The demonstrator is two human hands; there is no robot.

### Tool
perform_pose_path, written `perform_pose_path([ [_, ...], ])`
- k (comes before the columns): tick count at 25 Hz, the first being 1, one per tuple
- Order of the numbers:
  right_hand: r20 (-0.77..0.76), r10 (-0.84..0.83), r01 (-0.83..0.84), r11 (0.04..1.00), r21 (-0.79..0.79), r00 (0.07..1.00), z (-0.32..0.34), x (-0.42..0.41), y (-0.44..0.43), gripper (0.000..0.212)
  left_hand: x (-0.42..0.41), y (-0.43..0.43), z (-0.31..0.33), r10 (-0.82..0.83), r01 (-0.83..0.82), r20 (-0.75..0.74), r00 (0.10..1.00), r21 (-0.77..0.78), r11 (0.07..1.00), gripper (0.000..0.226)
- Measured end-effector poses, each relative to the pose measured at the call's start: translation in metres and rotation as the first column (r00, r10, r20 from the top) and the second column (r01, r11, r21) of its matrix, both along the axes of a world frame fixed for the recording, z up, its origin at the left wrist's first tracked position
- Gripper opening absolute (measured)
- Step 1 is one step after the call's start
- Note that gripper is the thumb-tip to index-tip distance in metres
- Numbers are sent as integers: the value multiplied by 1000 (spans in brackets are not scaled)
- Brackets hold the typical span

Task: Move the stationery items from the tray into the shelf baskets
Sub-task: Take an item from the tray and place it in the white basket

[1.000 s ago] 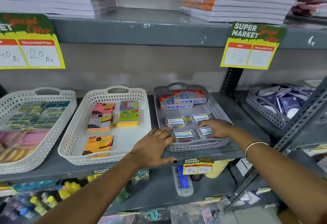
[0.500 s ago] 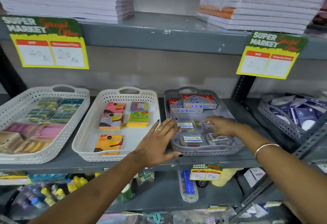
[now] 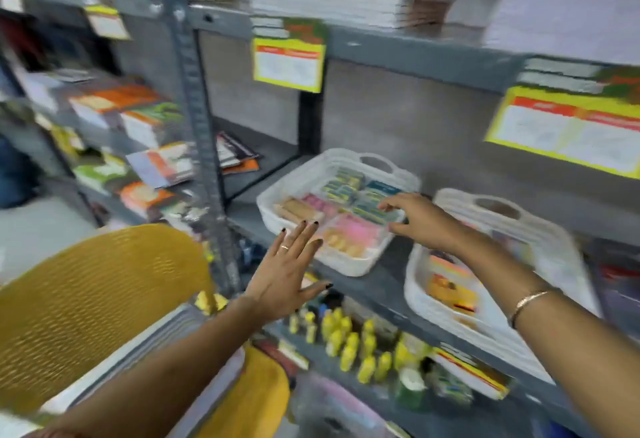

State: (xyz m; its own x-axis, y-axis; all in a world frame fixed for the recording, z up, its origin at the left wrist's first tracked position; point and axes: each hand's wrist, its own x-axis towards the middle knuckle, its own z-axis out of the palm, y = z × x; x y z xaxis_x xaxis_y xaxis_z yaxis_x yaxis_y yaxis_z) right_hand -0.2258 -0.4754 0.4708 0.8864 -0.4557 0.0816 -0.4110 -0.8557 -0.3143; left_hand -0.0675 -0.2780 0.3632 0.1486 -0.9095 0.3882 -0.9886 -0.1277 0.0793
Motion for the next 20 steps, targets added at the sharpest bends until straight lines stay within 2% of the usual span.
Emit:
perform_pose_path([
  [5, 54, 207, -208, 978, 23, 977, -52, 148, 86, 38, 114, 128, -59, 360, -349, -161, 919, 98, 932, 86],
  [7, 57, 227, -223, 972, -74, 972, -82, 197, 119, 35, 137, 175, -92, 453, -430, -172, 875, 155, 890, 82],
  [9, 133, 242, -212, 955, -209, 961, -117, 233, 152, 32, 145, 213, -128, 507, -471, -162, 847, 216, 855, 81],
  [11, 188, 292, -238, 935, -264, 938, -157, 261, 183, 31, 143, 245, -167, 549, -490, -164, 820, 295, 820, 82],
  [13, 120, 386, -350, 905, -242, 915, -207, 283, 214, 31, 137, 272, -207, 579, -489, -168, 798, 382, 785, 80],
  [15, -12, 491, -484, 855, -186, 871, -265, 296, 245, 33, 126, 294, -248, 591, -462, -174, 788, 467, 754, 80],
  [18, -198, 626, -646, 761, -53, 754, -340, 310, 278, 40, 107, 317, -303, 591, -409, -208, 779, 545, 732, 78],
  [20, -329, 693, -715, 696, 73, 641, -380, 320, 293, 44, 98, 327, -328, 588, -382, -224, 777, 575, 724, 76],
])
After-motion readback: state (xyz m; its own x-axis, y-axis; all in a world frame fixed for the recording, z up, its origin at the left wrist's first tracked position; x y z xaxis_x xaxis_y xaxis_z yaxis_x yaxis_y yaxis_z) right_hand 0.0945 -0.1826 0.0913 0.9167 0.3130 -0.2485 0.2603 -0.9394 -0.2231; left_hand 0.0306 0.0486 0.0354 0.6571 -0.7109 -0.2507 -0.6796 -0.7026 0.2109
